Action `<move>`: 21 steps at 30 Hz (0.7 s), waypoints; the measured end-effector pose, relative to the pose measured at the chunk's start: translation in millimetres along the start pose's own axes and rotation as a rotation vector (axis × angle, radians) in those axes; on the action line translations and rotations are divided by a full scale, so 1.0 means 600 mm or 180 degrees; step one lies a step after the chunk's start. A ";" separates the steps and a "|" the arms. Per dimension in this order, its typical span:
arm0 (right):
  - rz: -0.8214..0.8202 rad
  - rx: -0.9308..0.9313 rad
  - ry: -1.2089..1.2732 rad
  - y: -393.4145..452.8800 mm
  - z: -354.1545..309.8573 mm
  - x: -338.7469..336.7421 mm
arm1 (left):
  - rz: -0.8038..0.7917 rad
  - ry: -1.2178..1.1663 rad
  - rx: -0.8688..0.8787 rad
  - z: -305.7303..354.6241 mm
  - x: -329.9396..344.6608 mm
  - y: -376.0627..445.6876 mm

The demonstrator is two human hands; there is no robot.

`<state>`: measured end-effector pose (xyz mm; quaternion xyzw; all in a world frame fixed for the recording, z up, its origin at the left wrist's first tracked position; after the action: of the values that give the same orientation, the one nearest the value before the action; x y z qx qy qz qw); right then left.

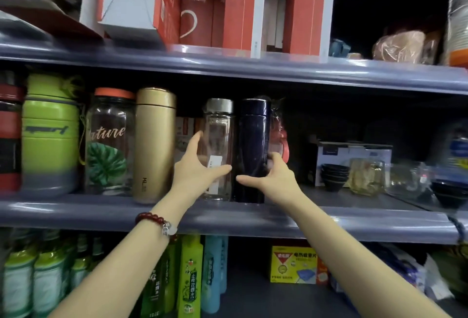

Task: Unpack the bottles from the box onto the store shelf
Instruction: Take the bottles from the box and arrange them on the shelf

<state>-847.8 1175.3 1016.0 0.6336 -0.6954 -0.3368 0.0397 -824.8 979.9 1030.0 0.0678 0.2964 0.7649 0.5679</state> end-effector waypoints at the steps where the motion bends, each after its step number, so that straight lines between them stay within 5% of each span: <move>1: 0.0038 -0.0047 -0.0051 0.002 0.000 0.002 | -0.0071 -0.0043 -0.0044 -0.004 0.001 0.003; 14: -0.0372 0.0296 0.0323 0.015 0.029 0.020 | -0.0342 -0.0009 -0.0114 -0.021 0.012 0.010; 21: -0.0351 0.0345 0.0357 0.015 0.036 0.018 | -0.1231 -0.0683 -0.0699 -0.048 0.027 0.021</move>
<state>-868.2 1174.2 1000.3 0.6900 -0.6733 -0.2644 0.0257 -853.4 981.8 1009.4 0.0285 0.1570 0.6580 0.7360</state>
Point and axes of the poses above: each hand's wrist, its own y-axis towards the middle knuckle, its own x-axis out of the palm, z = x × y, the point moved 10 cm from there along y, towards the middle knuckle, and after that the axes turned 1 degree about -x, right-handed, at the moved point
